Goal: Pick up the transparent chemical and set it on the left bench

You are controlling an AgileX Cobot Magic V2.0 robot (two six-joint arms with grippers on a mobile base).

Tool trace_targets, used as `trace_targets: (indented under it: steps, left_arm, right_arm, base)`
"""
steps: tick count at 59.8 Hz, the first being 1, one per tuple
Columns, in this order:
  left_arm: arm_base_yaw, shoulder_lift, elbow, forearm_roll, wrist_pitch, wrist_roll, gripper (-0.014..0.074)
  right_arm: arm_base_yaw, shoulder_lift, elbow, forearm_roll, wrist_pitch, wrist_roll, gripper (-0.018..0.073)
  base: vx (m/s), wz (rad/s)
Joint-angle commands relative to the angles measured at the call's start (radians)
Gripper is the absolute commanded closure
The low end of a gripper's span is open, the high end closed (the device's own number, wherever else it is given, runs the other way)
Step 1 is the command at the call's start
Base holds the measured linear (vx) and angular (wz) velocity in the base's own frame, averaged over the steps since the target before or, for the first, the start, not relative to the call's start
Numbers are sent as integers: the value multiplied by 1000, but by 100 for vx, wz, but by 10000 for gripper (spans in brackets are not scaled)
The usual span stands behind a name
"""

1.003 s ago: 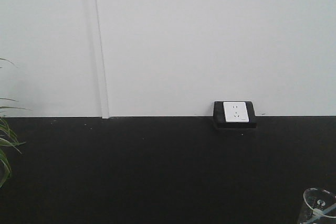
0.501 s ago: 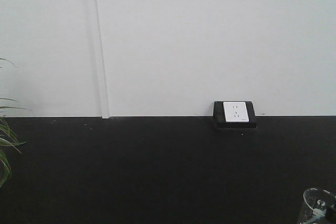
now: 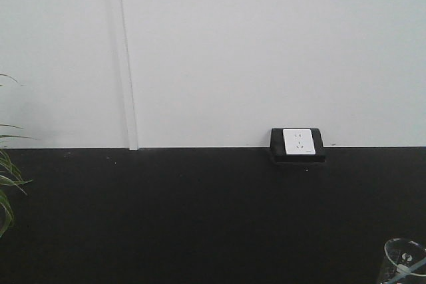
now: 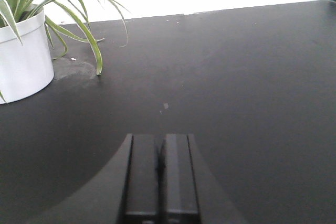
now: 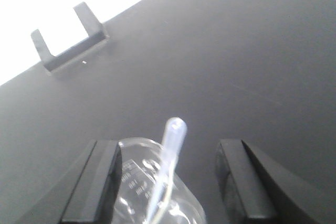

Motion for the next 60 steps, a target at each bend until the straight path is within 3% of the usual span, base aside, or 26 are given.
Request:
trace_targets:
  steps: [1, 18, 38, 47, 60]
  left_arm:
    - [-2, -19, 16, -1, -78, -8, 600]
    - [-2, -19, 16, -1, -78, -8, 600]
    - [-2, -19, 16, -1, -78, -8, 600]
    - [-2, -19, 16, -1, -78, -8, 600]
    - [-2, -19, 16, -1, -78, -8, 600]
  right_arm:
    - [-6, 18, -32, -2, -142, -3, 99]
    - [-6, 184, -44, 13, -347, -3, 99]
    - [-6, 269, -151, -18, -304, 6, 120]
    - [-6, 269, -151, -17, -306, -22, 224]
    - [-6, 261, -151, -44, -322, -26, 492]
  base:
    - [0, 0]
    - [0, 0]
    - [0, 0]
    - [0, 0]
    - [0, 0]
